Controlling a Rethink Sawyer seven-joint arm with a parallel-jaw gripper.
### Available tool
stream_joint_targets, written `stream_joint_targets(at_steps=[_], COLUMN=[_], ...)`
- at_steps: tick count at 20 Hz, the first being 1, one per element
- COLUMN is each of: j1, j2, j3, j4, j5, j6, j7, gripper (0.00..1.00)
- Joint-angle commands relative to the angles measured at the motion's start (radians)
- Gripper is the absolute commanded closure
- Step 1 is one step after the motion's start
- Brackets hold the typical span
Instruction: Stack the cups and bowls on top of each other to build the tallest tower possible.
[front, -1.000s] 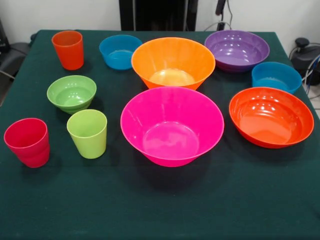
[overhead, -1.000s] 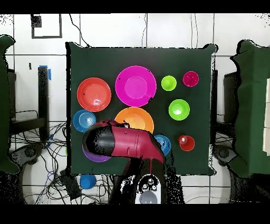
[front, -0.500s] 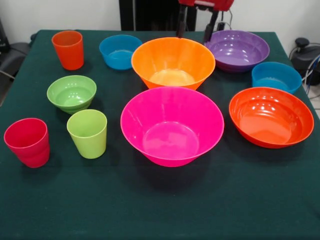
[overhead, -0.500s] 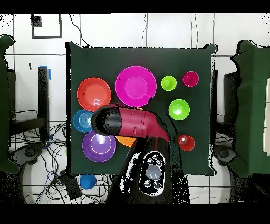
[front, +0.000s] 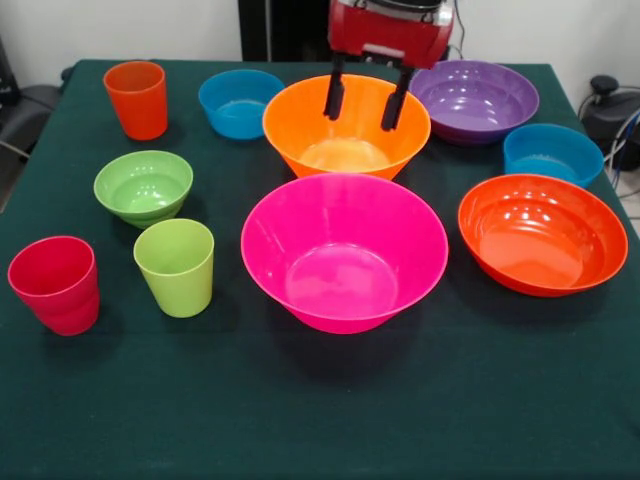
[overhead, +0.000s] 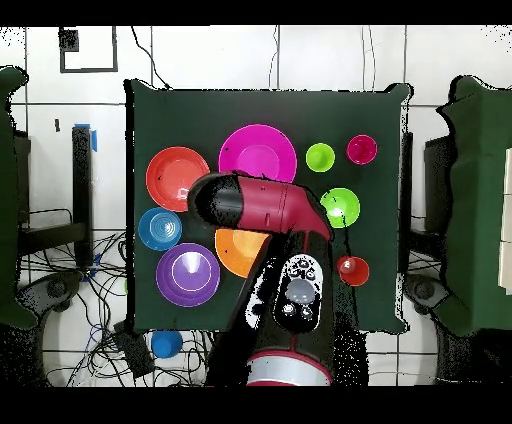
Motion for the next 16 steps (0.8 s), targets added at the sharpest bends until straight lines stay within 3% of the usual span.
stream_joint_targets(at_steps=[1,9,16], j1=[-0.056,-0.127,-0.153], j2=[0.063,0.066,0.086], j3=[0.050,0.080,0.113], j4=[-0.112,-0.112,-0.076], j5=[-0.024,-0.026,-0.019], j6=[0.068,0.084,0.021], j7=[0.058,0.023,0.049], gripper=[0.00,0.00,0.00])
